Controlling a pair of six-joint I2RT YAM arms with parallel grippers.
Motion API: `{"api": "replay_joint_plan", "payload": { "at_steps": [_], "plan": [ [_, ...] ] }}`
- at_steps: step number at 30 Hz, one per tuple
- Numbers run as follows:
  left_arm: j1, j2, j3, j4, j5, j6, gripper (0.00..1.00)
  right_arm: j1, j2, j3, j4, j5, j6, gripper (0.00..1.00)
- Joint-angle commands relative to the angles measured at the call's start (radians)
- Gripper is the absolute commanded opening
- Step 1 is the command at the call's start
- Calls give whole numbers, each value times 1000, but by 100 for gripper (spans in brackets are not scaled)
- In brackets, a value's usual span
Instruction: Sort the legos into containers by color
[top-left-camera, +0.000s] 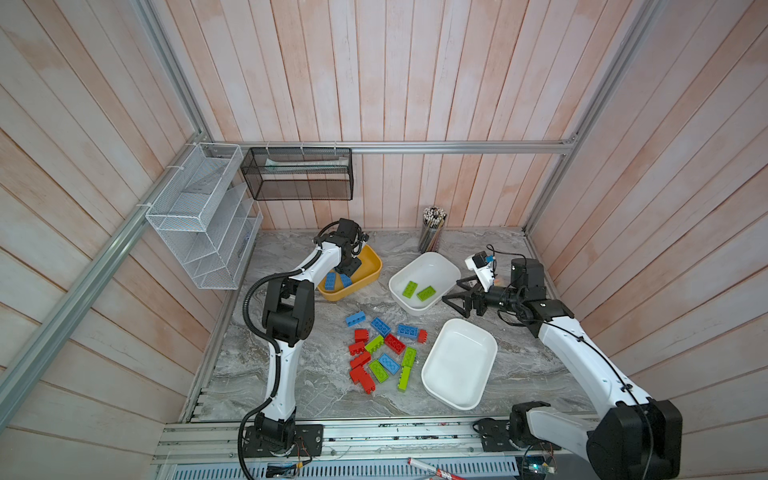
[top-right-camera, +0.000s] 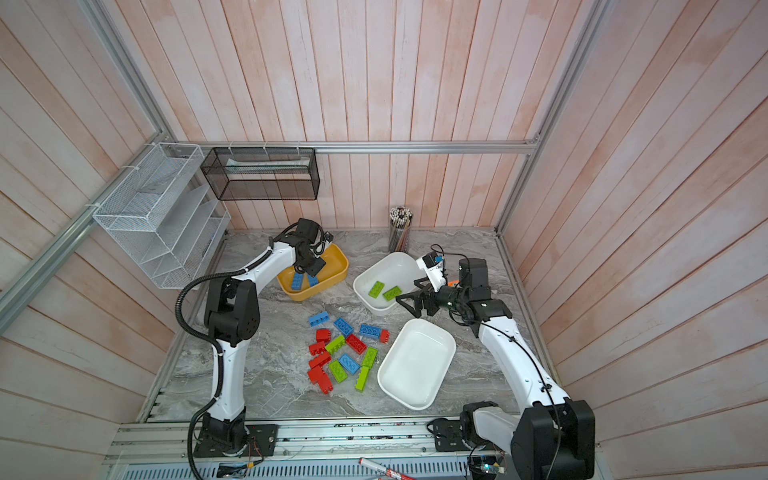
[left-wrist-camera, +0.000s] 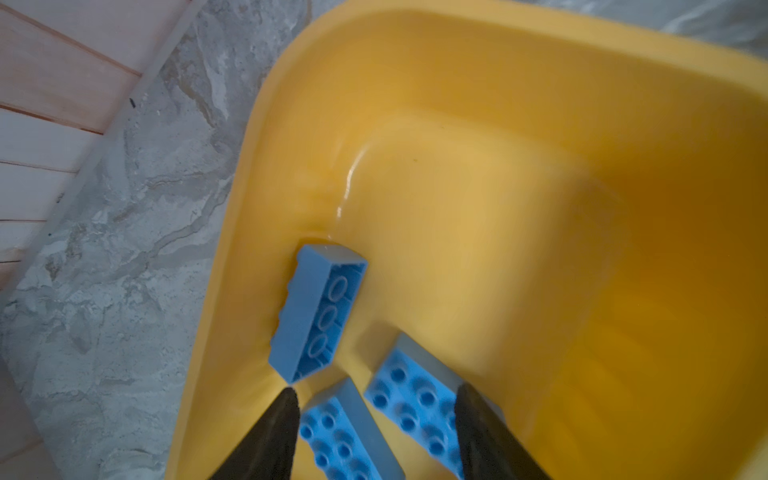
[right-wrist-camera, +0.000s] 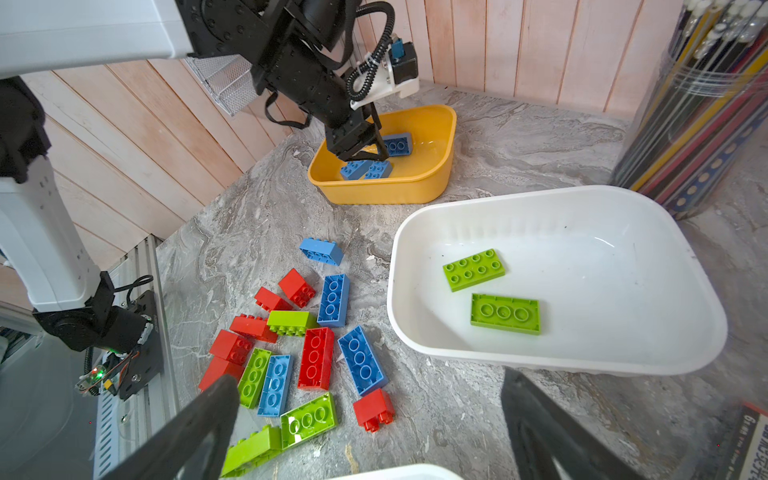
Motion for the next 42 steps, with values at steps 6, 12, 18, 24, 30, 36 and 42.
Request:
{"api": "replay_joint_plan", "payload": {
  "at_steps": [6,12,18,24,30,36,42],
  "plan": [
    [-97,-339,-312,-66,252,-61,69,-3,-12,35,-22,-5,-13,98],
    [-128,-437,-535,23,251,-42,70,-2,-20,31,-24,-6,-10,98],
    [-144,-390,-604,124,197,-1,70,-3,-34,15,-22,-5,-3,98],
    [-146,-310,-605,159,94,24,69,-3,-41,7,-21,1,1,98],
    [-147,-265,-600,150,123,41,56,-3,-38,0,-16,-1,-2,98],
    [-141,-248,-596,131,103,42,33,-4,-36,-4,-15,-3,-6,98],
    [-141,-290,-499,37,140,2,23,-4,-37,9,-20,2,-8,98]
  ]
}}
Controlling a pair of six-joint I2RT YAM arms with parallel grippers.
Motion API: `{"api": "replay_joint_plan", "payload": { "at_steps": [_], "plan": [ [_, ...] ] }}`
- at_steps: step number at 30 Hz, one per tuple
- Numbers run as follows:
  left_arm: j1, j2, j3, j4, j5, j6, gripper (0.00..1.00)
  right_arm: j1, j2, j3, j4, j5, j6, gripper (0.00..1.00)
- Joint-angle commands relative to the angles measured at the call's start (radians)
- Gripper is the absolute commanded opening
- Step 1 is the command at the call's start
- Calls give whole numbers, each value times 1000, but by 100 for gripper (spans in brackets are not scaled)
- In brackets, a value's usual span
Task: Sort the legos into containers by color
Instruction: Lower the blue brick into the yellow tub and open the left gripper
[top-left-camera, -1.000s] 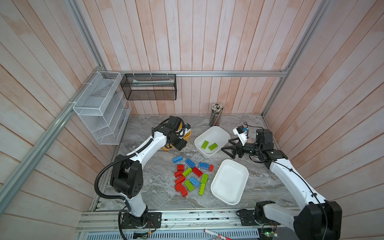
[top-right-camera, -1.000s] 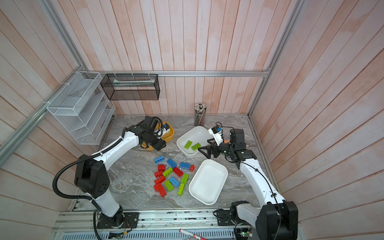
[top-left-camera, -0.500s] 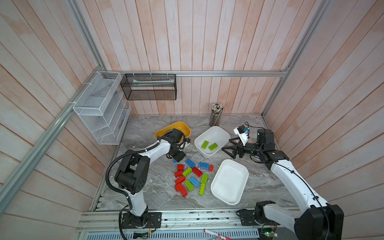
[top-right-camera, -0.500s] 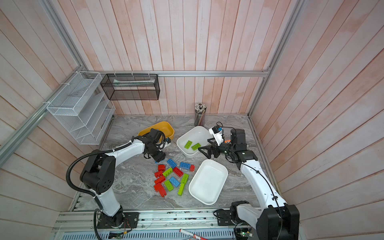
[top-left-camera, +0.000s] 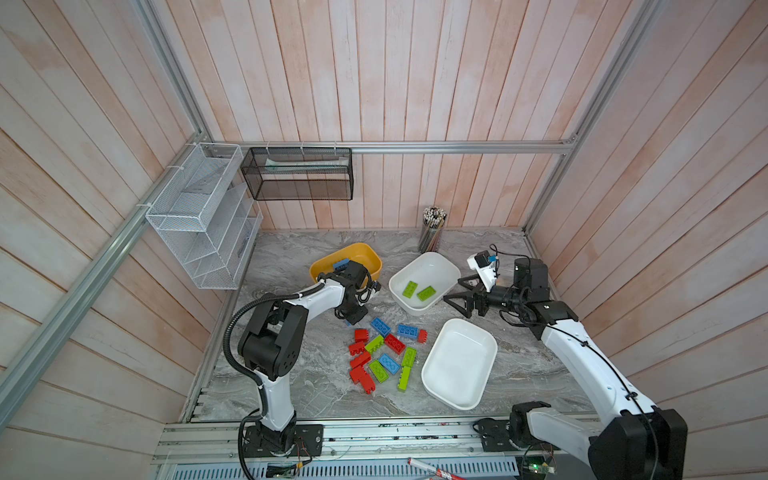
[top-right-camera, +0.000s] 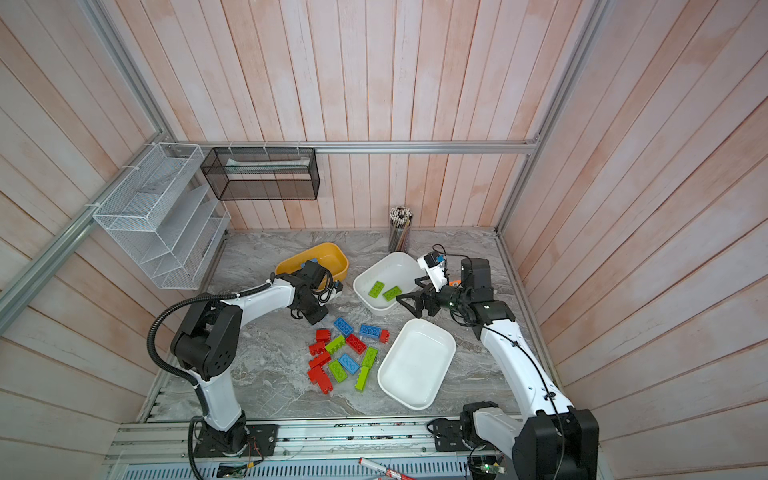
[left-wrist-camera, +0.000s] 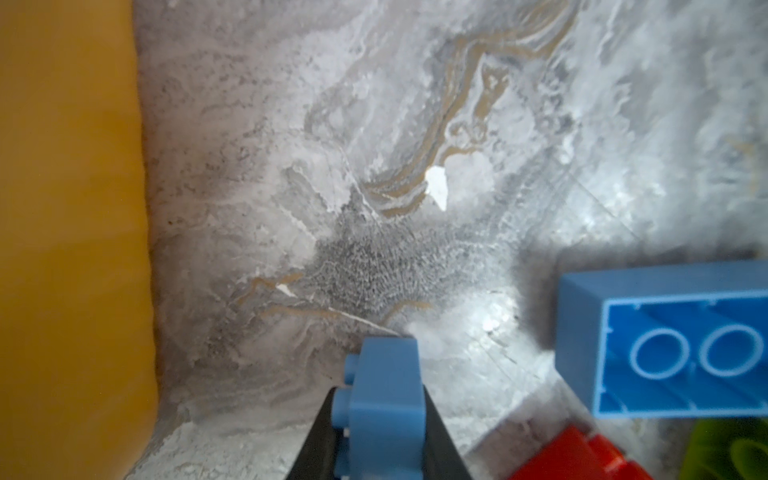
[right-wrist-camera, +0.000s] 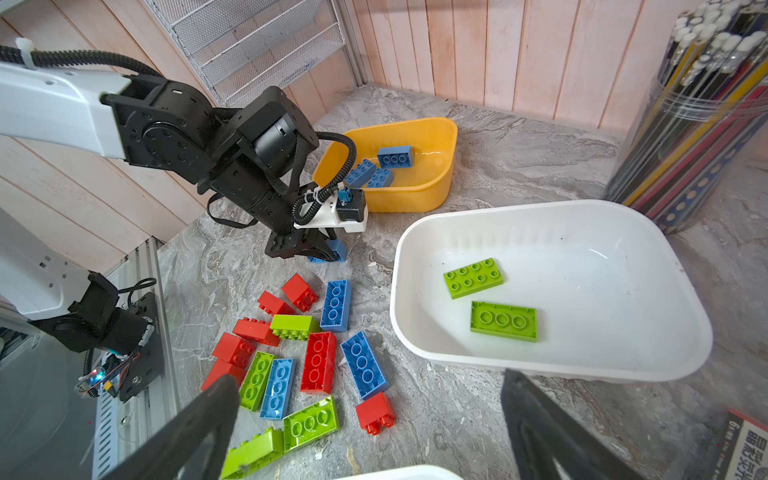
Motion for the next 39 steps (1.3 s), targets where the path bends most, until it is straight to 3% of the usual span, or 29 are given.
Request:
{"api": "replay_joint_plan", "payload": {
  "at_steps": [1,5,11,23,28,32,35,39],
  "plan": [
    [4,-40,96,-67,47,-22,23,-3,-9,7,-13,4,-10,98],
    [12,-65,233,-130,91,0,24,-4,4,23,-11,0,-9,98],
    [107,45,411,-122,20,51,25,-3,11,32,16,-6,13,98],
    [196,255,538,74,-87,171,24,-3,-3,35,-16,19,-7,98],
    [205,296,554,86,-61,180,28,-4,4,30,-13,20,-2,98],
    [205,309,561,93,-74,180,37,-4,13,43,-20,19,-7,98],
    [202,301,559,92,-82,188,50,-3,15,45,-20,19,-4,98],
    [199,271,556,63,-76,175,53,-3,11,44,-23,19,-2,98]
  ]
}}
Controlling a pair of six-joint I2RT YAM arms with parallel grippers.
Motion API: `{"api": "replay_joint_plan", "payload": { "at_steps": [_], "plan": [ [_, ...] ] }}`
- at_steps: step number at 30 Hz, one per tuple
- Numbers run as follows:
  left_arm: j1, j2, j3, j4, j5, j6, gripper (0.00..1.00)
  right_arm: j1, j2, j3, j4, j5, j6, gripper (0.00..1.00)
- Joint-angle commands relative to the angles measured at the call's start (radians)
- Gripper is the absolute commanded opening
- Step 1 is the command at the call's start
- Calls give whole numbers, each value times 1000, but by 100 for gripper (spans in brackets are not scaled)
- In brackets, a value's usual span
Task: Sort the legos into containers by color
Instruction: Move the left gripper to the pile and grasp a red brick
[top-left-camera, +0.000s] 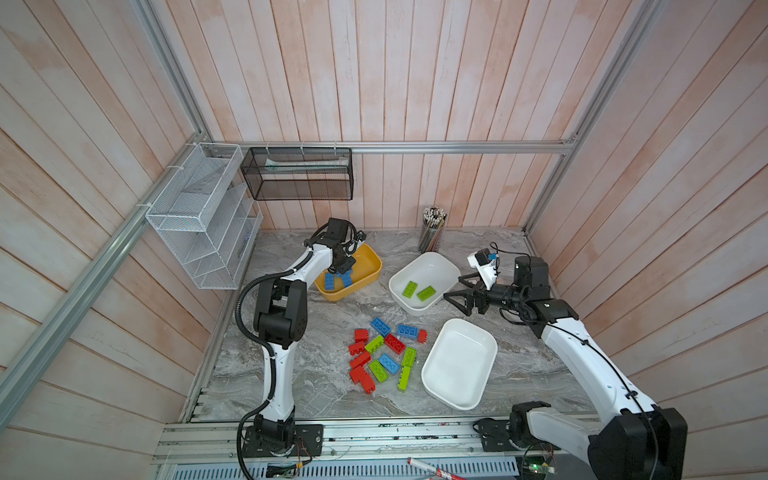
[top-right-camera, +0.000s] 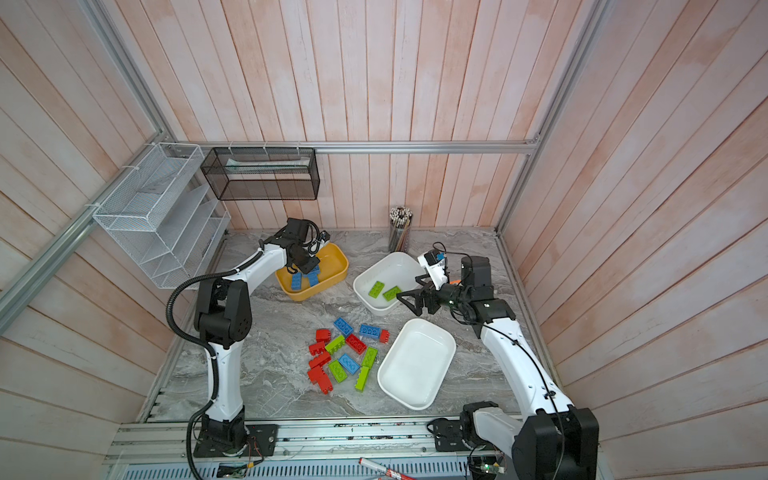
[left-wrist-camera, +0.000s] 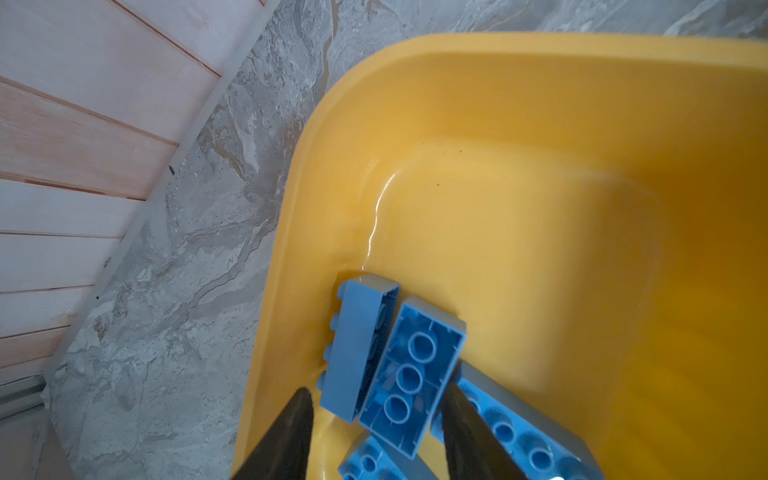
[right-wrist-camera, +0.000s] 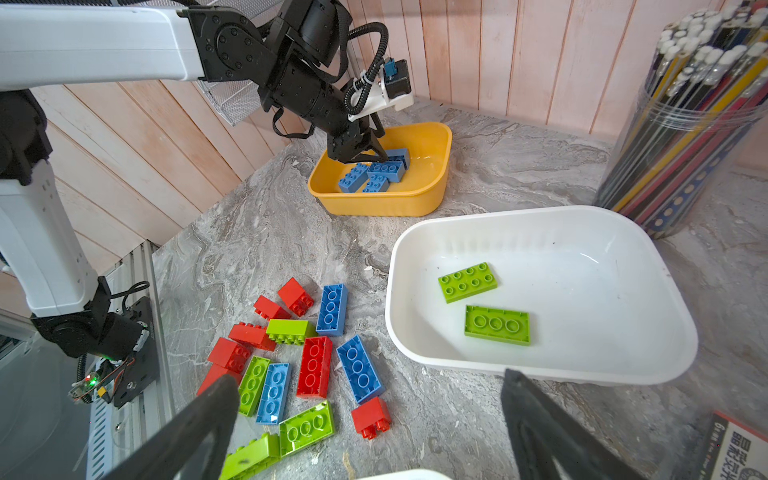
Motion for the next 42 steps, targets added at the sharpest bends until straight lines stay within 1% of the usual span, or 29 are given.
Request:
{"api": "replay_joint_plan", "payload": {
  "at_steps": [1,6,8,12,15,20,22,25,27,30,36,40,42],
  "plan": [
    [-4,-35,19,-24,3,-4,54,-3,2,26,-24,11,-6,98],
    [-35,-146,-17,-107,57,-74,65,-3,-9,24,-29,10,-5,98],
    [-50,-206,-57,-151,91,-104,69,-3,-14,23,-33,9,-3,98],
    [-80,-372,-232,-168,175,-196,72,-4,-25,21,-38,1,-5,98],
    [-122,-493,-386,-151,214,-272,73,-2,-27,20,-43,-6,-5,98],
    [-199,-659,-588,-139,232,-415,73,14,-37,19,-47,-10,-6,98],
    [-229,-713,-655,-127,209,-505,74,21,-43,14,-49,-10,-6,98],
    [-237,-769,-726,-97,217,-729,72,29,-49,2,-44,-3,2,98],
    [-281,-809,-773,-59,202,-823,72,37,-50,-3,-43,-1,6,98],
    [-337,-826,-814,-44,193,-918,73,45,-51,-10,-37,3,11,98],
    [-362,-791,-877,-39,112,-1077,73,50,-52,-17,-35,12,12,98],
    [-376,-727,-874,-28,66,-1118,73,50,-53,-26,-29,13,12,98],
    [-377,-710,-888,18,72,-1125,73,50,-55,-36,-21,13,16,98]
  ]
}}
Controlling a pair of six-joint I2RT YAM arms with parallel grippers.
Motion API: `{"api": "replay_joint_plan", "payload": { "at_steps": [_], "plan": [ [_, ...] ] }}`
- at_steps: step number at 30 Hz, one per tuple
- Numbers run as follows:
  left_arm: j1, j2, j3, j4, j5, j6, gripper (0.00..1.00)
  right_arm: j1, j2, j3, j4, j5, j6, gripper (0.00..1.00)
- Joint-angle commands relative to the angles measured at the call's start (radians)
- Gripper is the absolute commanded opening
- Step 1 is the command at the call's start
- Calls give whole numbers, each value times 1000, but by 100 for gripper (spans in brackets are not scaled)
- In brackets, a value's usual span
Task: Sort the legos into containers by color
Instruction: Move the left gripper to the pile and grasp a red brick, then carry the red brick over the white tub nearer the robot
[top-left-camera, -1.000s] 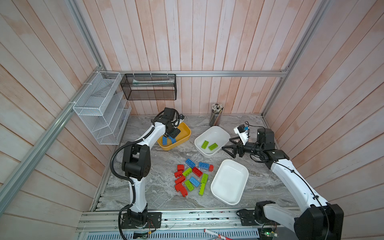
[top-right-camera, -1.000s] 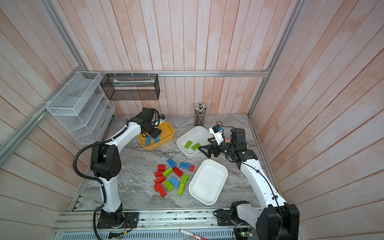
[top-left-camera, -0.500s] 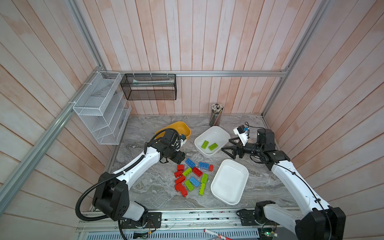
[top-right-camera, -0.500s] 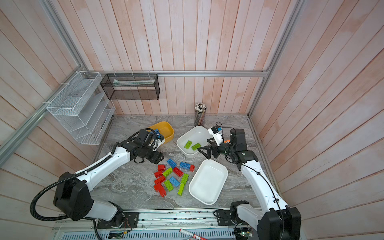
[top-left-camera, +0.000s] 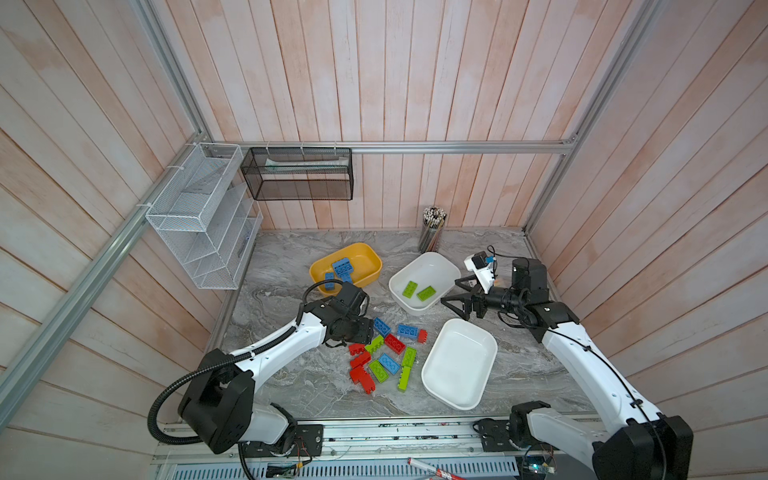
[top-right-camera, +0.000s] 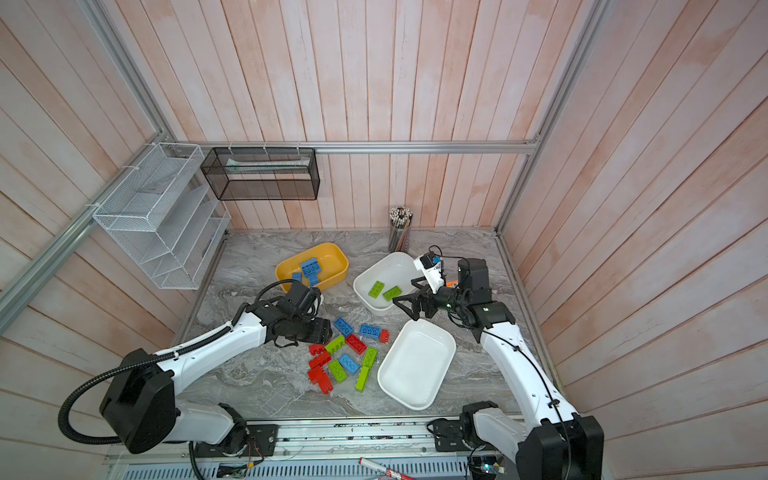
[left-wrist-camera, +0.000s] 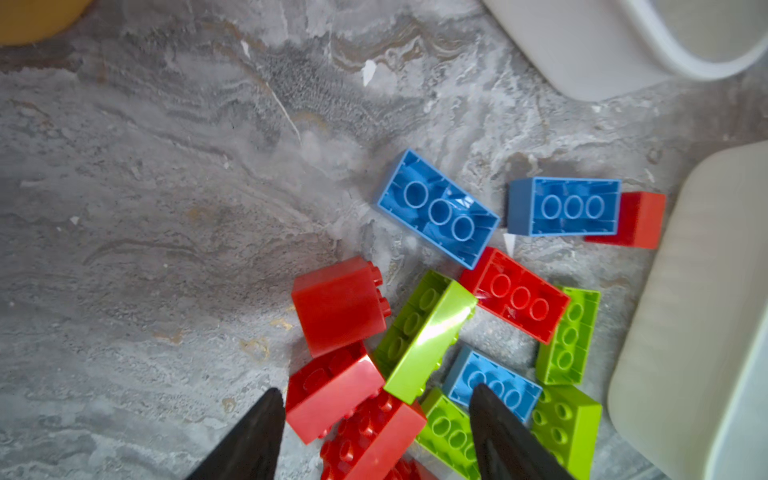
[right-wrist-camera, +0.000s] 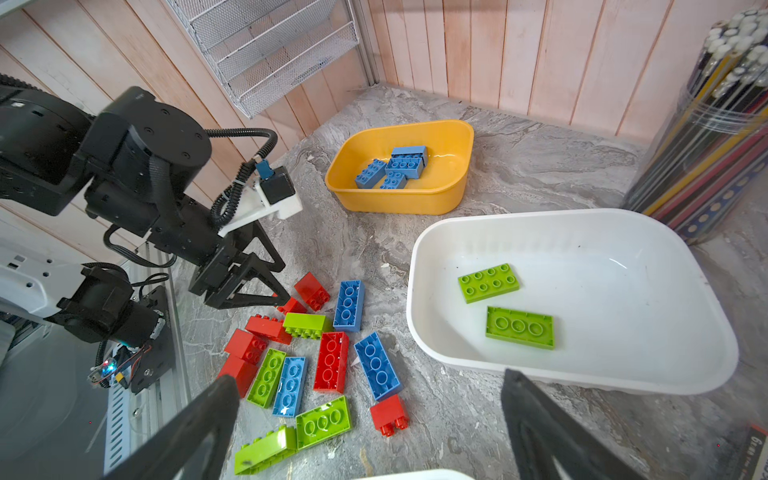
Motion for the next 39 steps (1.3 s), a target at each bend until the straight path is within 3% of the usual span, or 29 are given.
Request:
{"api": "replay_joint_plan", "payload": {
  "at_steps": [1,9,24,30,39],
  "plan": [
    [-6,33,-24,69,-37,-67,73,5,-18,-23,1,5,13,98],
    [-5,164,15,92,-132,-64,68,6,-12,-25,-2,12,1,98],
    [-6,264,49,119,-153,-23,49,4,-19,-38,-3,17,-9,98],
    [-6,220,76,76,-142,-3,35,-2,-27,-34,-8,19,-12,98],
    [-90,61,232,-56,1,-3,35,-5,-31,-26,-36,5,-17,98]
  ]
}}
